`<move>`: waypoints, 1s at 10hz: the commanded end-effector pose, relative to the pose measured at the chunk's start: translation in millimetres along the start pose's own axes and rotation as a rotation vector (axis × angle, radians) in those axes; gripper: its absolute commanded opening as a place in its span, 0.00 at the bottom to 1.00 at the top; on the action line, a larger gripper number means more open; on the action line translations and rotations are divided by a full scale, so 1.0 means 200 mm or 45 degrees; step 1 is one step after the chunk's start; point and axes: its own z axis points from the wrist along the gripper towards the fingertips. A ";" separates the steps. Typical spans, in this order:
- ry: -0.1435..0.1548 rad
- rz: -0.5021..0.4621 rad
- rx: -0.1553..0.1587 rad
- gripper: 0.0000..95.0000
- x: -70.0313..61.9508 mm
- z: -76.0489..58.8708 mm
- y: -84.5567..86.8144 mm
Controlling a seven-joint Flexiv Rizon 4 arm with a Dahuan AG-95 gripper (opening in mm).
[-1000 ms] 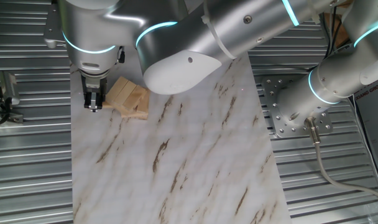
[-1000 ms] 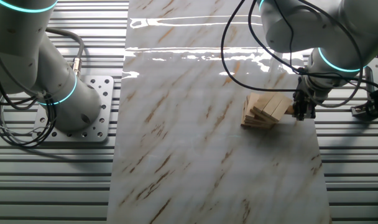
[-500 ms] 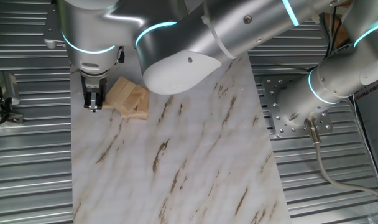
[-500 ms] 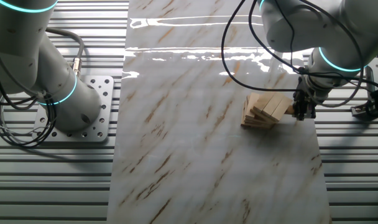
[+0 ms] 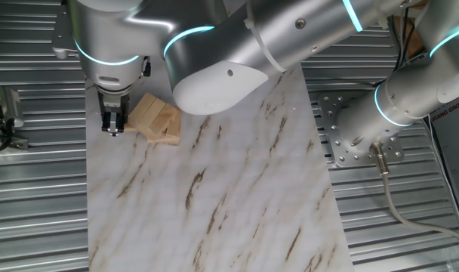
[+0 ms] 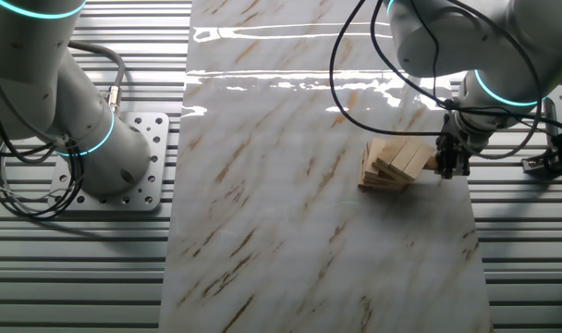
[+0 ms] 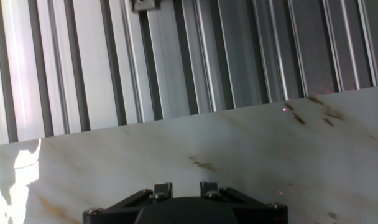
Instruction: Play Jenga
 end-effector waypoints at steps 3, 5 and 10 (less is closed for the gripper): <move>0.000 0.002 0.000 0.00 0.00 0.00 0.00; 0.001 0.001 0.000 0.00 0.01 0.00 0.00; 0.002 0.003 0.000 0.00 0.01 -0.01 0.00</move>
